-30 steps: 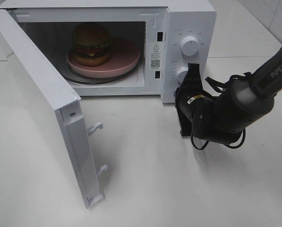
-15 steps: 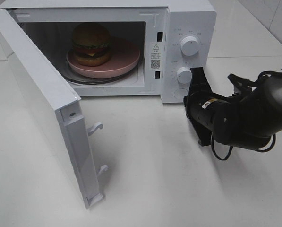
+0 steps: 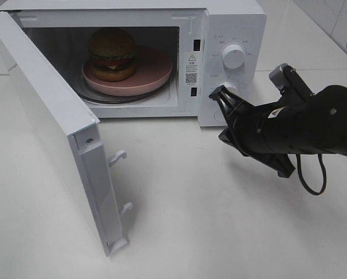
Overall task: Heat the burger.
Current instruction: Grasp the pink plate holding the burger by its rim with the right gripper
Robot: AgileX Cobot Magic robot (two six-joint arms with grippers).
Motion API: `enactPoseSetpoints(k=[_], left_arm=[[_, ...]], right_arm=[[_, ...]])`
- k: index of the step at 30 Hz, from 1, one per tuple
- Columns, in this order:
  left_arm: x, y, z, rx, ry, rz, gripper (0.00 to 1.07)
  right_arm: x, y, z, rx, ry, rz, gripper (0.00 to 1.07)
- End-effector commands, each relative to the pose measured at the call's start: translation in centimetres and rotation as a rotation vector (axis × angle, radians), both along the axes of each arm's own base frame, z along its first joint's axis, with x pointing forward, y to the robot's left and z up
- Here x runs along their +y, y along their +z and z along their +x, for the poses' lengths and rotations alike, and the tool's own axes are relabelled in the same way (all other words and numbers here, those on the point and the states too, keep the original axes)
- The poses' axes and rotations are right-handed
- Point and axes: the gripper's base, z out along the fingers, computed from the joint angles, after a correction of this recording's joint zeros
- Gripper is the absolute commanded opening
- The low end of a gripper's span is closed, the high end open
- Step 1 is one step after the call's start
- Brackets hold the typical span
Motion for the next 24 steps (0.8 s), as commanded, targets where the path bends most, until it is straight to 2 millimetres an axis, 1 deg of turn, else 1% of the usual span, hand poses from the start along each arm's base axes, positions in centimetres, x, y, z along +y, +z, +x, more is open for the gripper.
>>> enactPoseSetpoints(k=[1, 4, 6, 9, 10, 12, 14, 15, 17, 19, 20, 21, 23, 24], left_arm=[[0.0, 0.0, 0.0, -0.018, 0.003, -0.005, 1.0], [0.0, 0.0, 0.0, -0.018, 0.003, -0.005, 1.0], [0.0, 0.0, 0.0, -0.018, 0.003, -0.005, 1.0], [0.0, 0.0, 0.0, -0.018, 0.003, -0.005, 1.0], [0.0, 0.0, 0.0, -0.018, 0.003, -0.005, 1.0], [0.0, 0.0, 0.0, -0.018, 0.003, -0.005, 1.0], [0.0, 0.0, 0.0, -0.018, 0.003, -0.005, 1.0], [0.0, 0.0, 0.0, -0.018, 0.003, -0.005, 1.0], [0.0, 0.0, 0.0, -0.018, 0.003, -0.005, 1.0], [0.0, 0.0, 0.0, -0.018, 0.003, -0.005, 1.0], [0.0, 0.0, 0.0, -0.018, 0.003, -0.005, 1.0], [0.0, 0.0, 0.0, -0.018, 0.003, -0.005, 1.0], [0.0, 0.0, 0.0, -0.018, 0.003, -0.005, 1.0], [0.0, 0.0, 0.0, -0.018, 0.003, -0.005, 1.0]], right_arm=[[0.1, 0.7, -1.3, 0.045, 0.2, -0.099, 0.03], [0.1, 0.8, -1.5, 0.052, 0.235, -0.116, 0.03], [0.3, 1.1, -2.5, 0.098, 0.372, -0.162, 0.03], [0.3, 1.1, -2.8, 0.112, 0.396, -0.167, 0.03], [0.4, 1.0, -3.2, 0.14, 0.444, -0.178, 0.03], [0.4, 1.0, -3.4, 0.152, 0.46, -0.18, 0.03], [0.3, 1.0, -4.2, 0.195, 0.557, -0.22, 0.04], [0.3, 1.0, -4.2, 0.195, 0.557, -0.22, 0.04], [0.1, 1.5, -4.7, 0.206, 0.615, -0.255, 0.04], [0.0, 1.6, -4.8, 0.216, 0.638, -0.268, 0.04], [0.0, 2.2, -4.9, 0.234, 0.687, -0.298, 0.04], [0.0, 2.2, -4.9, 0.234, 0.687, -0.298, 0.04], [-0.1, 3.3, -4.9, 0.281, 0.787, -0.374, 0.04], [-0.1, 3.3, -4.9, 0.281, 0.787, -0.374, 0.04]])
